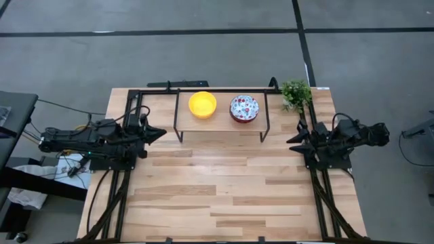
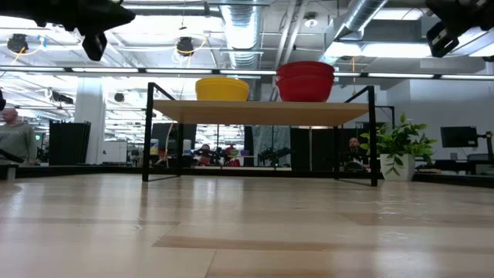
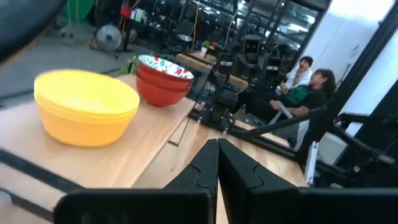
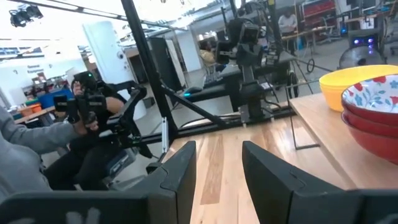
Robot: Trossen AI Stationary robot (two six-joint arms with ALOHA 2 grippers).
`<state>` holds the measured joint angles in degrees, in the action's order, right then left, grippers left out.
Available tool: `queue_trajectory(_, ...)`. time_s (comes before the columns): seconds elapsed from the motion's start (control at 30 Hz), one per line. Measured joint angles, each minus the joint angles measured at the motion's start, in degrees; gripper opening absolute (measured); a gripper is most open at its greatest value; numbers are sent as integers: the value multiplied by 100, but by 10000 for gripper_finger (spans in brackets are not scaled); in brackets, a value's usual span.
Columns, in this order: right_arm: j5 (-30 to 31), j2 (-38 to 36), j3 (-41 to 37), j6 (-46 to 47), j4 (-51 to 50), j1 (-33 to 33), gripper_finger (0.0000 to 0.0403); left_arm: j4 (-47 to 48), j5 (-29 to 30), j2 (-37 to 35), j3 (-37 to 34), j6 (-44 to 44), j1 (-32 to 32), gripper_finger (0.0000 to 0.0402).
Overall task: Pick & Place Mini bowls
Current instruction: Return to Home Position
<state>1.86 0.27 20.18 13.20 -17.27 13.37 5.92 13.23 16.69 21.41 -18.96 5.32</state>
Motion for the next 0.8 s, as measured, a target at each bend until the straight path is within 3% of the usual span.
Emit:
queue_trajectory(0.27, -44, -4, 0, -156, -25, 0, 121, -223, -46, -348, 0, 808, 0, 7)
queue_trajectory(0.5, -311, -4, 0, -343, 152, 0, 121, -117, -903, -933, -7, 1115, 0, 7)
queue_trajectory(0.8, -342, -4, -380, -311, 684, 0, 121, -410, -943, -1539, -836, 815, 0, 7)
